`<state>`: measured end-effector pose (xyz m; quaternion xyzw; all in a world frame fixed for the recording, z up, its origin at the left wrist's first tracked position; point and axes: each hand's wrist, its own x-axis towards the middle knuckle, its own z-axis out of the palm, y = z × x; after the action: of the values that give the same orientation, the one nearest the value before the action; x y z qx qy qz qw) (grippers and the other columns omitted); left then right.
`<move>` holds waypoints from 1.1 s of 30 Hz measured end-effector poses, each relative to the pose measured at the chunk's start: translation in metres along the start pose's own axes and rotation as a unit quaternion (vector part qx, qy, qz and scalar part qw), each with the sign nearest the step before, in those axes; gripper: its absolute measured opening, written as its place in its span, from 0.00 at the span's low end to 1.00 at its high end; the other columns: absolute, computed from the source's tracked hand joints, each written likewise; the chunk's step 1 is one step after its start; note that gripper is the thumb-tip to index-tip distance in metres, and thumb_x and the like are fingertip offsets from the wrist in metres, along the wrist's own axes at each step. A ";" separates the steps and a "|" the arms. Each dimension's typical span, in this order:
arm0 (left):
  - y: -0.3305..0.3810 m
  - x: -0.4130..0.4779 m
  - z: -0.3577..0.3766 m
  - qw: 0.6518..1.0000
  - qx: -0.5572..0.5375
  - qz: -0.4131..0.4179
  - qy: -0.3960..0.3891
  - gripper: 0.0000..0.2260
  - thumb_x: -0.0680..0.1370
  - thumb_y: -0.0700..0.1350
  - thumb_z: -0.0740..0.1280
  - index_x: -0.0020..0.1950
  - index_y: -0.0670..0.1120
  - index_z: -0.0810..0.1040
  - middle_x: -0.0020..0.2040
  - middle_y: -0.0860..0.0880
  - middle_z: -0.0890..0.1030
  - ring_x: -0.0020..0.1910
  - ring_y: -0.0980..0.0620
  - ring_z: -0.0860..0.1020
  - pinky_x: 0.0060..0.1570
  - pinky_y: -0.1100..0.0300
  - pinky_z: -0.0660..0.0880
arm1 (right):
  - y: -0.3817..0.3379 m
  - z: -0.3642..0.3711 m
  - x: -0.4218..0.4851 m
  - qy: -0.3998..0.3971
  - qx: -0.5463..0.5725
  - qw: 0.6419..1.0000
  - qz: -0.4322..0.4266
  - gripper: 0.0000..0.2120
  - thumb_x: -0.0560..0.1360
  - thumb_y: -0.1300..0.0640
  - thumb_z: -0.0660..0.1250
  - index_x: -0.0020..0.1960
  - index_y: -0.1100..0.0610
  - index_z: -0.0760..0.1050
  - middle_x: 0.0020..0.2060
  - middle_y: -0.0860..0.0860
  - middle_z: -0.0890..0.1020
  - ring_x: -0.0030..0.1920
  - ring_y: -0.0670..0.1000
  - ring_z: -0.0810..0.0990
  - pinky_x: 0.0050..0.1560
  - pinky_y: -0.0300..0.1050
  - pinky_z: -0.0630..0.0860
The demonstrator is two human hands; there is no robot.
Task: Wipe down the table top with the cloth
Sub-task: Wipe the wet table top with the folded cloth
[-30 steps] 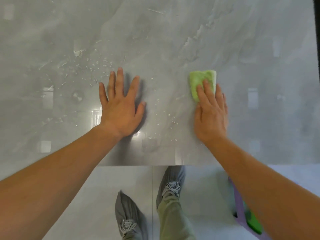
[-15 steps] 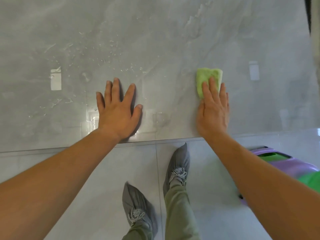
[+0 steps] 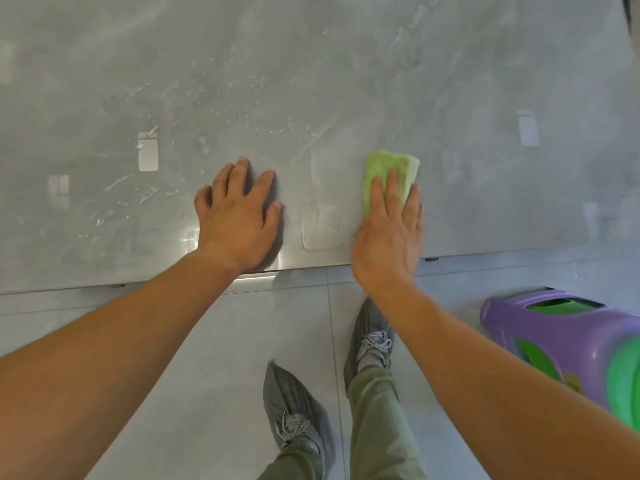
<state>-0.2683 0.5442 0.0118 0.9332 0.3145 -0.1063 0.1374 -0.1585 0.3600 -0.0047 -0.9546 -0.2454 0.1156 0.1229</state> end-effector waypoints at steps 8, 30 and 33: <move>-0.002 0.019 -0.011 0.999 -0.039 -0.029 0.019 0.25 0.83 0.58 0.49 0.80 0.53 0.54 0.81 0.46 0.50 0.79 0.45 0.49 0.74 0.44 0.47 | 0.002 0.005 0.018 -0.065 -0.070 0.957 -0.273 0.33 0.77 0.60 0.56 0.80 0.51 0.54 0.81 0.49 0.53 0.80 0.61 0.47 0.79 0.59 0.46; 0.026 0.106 -0.011 0.996 0.012 -0.073 -0.044 0.30 0.82 0.63 0.44 0.80 0.56 0.38 0.81 0.48 0.35 0.78 0.44 0.32 0.75 0.39 0.35 | 0.014 -0.025 0.158 -0.015 -0.041 0.981 -0.187 0.33 0.75 0.62 0.57 0.80 0.52 0.56 0.80 0.52 0.54 0.79 0.63 0.50 0.79 0.59 0.48; 0.028 0.105 -0.008 0.996 0.012 -0.082 -0.034 0.30 0.82 0.62 0.45 0.81 0.55 0.39 0.81 0.47 0.35 0.78 0.44 0.32 0.75 0.39 0.35 | 0.028 -0.021 0.137 -0.083 -0.077 0.907 -0.405 0.31 0.76 0.60 0.53 0.79 0.52 0.57 0.80 0.52 0.58 0.79 0.63 0.53 0.78 0.60 0.50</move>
<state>-0.1680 0.5836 -0.0049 0.9017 0.3837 -0.1529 0.1280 -0.0233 0.4011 -0.0149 -0.7667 -0.6284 0.1149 0.0644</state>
